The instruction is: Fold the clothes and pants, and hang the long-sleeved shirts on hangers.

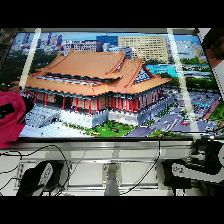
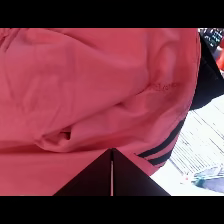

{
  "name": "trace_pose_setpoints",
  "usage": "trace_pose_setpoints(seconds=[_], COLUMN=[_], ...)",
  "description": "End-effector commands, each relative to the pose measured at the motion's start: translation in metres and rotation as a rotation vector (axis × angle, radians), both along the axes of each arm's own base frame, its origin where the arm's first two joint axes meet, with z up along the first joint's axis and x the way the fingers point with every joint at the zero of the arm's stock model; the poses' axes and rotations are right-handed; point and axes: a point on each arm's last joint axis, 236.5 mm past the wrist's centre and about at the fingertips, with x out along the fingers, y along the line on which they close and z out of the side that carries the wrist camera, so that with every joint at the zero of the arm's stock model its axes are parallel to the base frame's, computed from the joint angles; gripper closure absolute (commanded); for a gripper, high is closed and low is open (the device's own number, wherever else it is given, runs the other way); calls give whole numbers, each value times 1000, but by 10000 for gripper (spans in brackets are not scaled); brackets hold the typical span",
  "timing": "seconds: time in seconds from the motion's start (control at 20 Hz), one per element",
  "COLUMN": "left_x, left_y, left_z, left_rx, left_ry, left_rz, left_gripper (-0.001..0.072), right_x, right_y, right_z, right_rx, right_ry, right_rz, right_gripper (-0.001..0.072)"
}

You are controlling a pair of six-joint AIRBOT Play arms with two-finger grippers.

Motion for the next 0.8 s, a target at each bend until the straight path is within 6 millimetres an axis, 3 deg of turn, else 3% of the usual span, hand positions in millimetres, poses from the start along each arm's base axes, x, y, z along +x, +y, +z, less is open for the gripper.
trace_pose_setpoints(seconds=[0.0, 0.25, 0.3, 0.35, 0.4, 0.45, 0.5, 0.65, 0.75], left_x=[7, 26, 33, 42, 47, 47, 44, 29, 18], left_y=[4, 6, 9, 10, 13, 17, 22, 44, 59], left_z=[-8, -2, 4, 8, 12, 11, 7, -6, -14], left_rx=[15, 50, 91, 109, 118, 119, 116, 96, 88], left_ry=[33, -10, -14, -41, -69, -71, -61, -24, -4], left_rz=[-19, -71, -113, -141, -148, -140, -124, -51, -4], left_gripper=[696, 682, 644, 454, 308, 256, 255, 56, 56], right_x=[0, 0, 0, 0, 0, 0, 0, 0, 0], right_y=[0, 0, 0, 0, 0, 0, 0, 0, 0], right_z=[0, 0, 0, 0, 0, 0, 0, 0, 0], right_rx=[0, 0, 0, 0, 0, 0, 0, 0, 0], right_ry=[0, 0, -1, 0, -1, 0, 0, 0, 0], right_rz=[0, 0, -1, 0, -1, 0, -1, -1, 0], right_gripper=[692, 691, 691, 692, 692, 691, 691, 691, 691])
